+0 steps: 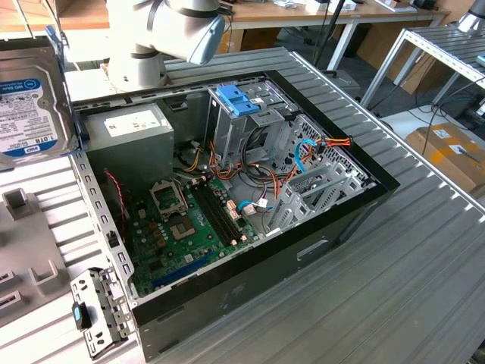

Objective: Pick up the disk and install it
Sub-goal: 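Pick up the disk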

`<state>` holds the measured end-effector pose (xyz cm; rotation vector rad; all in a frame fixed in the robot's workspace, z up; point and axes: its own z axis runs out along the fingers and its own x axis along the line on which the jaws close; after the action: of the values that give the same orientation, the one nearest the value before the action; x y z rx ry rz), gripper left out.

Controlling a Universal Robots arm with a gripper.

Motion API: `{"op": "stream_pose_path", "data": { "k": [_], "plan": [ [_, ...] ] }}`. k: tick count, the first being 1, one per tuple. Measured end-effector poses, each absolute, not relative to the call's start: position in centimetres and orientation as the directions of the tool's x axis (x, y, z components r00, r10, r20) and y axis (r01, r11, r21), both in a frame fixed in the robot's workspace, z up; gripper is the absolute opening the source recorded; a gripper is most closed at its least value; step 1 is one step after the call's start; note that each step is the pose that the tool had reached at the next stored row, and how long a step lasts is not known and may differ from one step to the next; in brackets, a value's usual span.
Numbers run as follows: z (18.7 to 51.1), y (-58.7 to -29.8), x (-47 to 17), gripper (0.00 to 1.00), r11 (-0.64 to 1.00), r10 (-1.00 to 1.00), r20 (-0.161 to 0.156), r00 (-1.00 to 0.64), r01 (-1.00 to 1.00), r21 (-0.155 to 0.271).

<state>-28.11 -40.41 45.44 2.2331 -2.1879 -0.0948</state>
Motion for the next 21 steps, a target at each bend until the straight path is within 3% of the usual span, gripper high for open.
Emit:
{"op": "stream_pose_path", "data": {
  "k": [16,21],
  "plan": [
    [47.4,-39.9,-28.2,0.36,-0.021,-0.999,-0.033,0.02,-0.998,0.052],
    [47.4,-41.1,-28.1,0.36,-0.021,-0.999,-0.034,0.02,-0.998,0.052]
  ]
}}
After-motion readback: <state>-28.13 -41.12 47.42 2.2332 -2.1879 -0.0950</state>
